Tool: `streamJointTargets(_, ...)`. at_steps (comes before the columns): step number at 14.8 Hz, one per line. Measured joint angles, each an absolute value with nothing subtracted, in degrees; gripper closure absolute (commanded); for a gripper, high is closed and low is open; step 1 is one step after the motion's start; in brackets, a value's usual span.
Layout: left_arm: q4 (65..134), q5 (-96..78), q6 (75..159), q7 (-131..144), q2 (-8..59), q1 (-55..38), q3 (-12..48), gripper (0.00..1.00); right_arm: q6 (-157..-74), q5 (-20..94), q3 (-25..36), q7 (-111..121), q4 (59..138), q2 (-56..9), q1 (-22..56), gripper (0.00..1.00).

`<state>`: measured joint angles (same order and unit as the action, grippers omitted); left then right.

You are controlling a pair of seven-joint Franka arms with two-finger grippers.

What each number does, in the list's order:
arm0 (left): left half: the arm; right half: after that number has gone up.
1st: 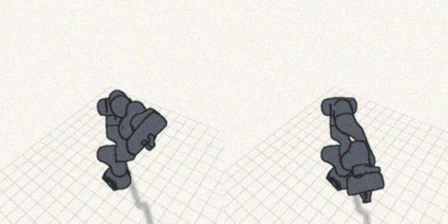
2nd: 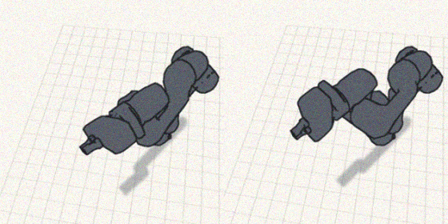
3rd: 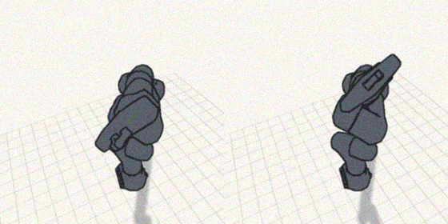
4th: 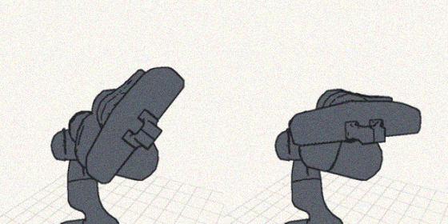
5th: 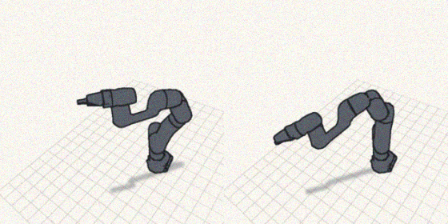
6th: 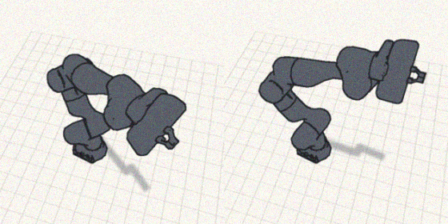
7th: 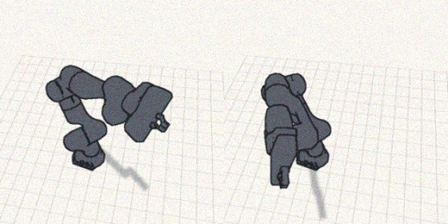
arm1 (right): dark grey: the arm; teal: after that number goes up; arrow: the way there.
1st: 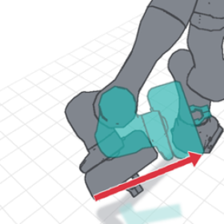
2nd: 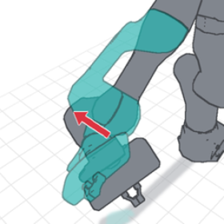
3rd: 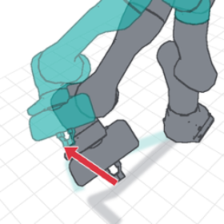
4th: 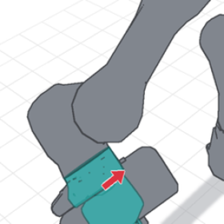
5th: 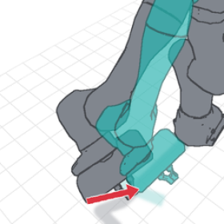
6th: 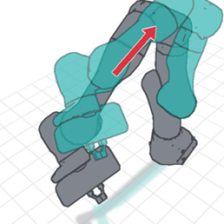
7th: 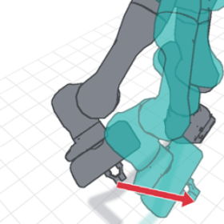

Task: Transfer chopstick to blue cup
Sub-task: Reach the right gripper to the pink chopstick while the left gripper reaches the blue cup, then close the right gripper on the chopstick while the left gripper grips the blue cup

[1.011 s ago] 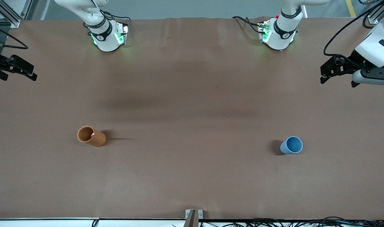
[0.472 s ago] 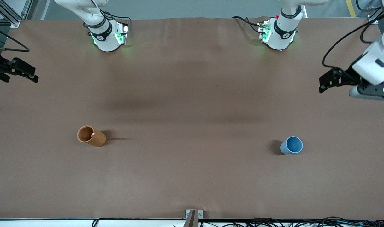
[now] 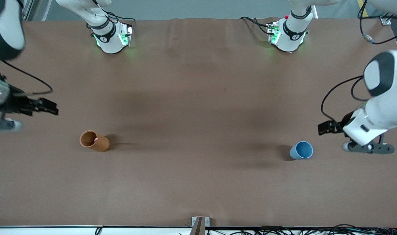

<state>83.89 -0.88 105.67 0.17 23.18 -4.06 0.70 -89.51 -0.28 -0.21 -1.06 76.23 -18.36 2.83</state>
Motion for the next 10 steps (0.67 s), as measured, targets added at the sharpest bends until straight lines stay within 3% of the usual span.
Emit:
streamJointTargets(4,85.77,-1.82,111.99,0.17,28.94,-3.65,0.67,0.0,-92.82,-6.73,-0.26,-6.01,72.78,-26.99,8.42,0.26)
streamJointTargets(8,93.33,-1.82,124.68,0.16,30.97,-3.61,0.63,0.0,-95.28,-12.27,-0.26,-10.84,72.65,-29.75,13.66,0.38)
streamJointTargets(10,94.95,-1.82,126.82,0.16,31.75,-3.58,0.59,0.0,-97.23,-14.8,-0.25,-11.61,74.08,-30.22,14.91,0.44)
